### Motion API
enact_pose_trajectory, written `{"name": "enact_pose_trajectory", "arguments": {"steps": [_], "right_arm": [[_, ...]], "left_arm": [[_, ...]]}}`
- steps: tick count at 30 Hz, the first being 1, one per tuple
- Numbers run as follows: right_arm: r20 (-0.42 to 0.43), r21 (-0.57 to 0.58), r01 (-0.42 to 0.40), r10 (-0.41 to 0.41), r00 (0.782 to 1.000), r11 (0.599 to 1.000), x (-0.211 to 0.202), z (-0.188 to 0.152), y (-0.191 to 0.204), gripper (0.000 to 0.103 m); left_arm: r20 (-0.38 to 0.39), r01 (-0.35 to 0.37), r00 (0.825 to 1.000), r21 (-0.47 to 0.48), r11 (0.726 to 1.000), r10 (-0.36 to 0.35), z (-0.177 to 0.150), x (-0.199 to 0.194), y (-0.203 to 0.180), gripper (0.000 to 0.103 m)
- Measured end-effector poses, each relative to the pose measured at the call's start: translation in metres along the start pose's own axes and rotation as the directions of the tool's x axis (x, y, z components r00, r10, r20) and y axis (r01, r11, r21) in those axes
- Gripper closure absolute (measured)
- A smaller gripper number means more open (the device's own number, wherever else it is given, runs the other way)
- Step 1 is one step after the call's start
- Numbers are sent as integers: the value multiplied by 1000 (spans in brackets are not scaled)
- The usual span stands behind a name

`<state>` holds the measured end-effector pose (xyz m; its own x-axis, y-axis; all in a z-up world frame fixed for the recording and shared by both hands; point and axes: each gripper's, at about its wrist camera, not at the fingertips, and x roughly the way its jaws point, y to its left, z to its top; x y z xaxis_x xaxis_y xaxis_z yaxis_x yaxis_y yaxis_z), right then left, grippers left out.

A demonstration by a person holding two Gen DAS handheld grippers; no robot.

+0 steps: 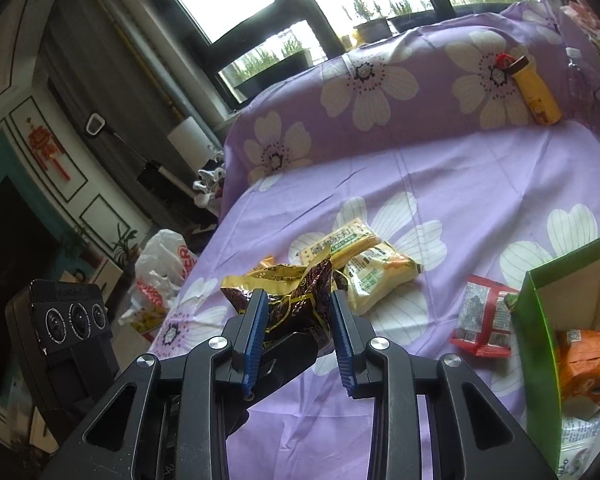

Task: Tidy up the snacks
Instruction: 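Carry the gold-and-brown wrapper over the green box with the right tool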

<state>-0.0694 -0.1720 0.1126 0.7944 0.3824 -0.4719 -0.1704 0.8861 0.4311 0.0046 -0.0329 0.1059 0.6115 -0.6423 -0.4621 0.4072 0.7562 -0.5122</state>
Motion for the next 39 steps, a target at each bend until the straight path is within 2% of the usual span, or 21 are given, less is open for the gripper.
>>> {"name": "enact_pose_trajectory", "arguments": {"steps": [7, 22, 35, 39], "right_arm": [[40, 31, 24, -25, 999, 999, -23, 7, -24, 70], [127, 187, 35, -59, 990, 982, -65, 12, -79, 70], [145, 326, 77, -130, 981, 942, -88, 7, -121, 69], [120, 375, 105, -161, 980, 921, -92, 5, -132, 69]], "left_arm": [[-28, 23, 999, 48, 999, -21, 8, 22, -30, 50], [-96, 66, 994, 140, 988, -52, 13, 66, -82, 50], [-181, 106, 981, 171, 980, -75, 9, 101, -113, 50], [-203, 90, 978, 214, 973, -46, 5, 111, -122, 50]]}}
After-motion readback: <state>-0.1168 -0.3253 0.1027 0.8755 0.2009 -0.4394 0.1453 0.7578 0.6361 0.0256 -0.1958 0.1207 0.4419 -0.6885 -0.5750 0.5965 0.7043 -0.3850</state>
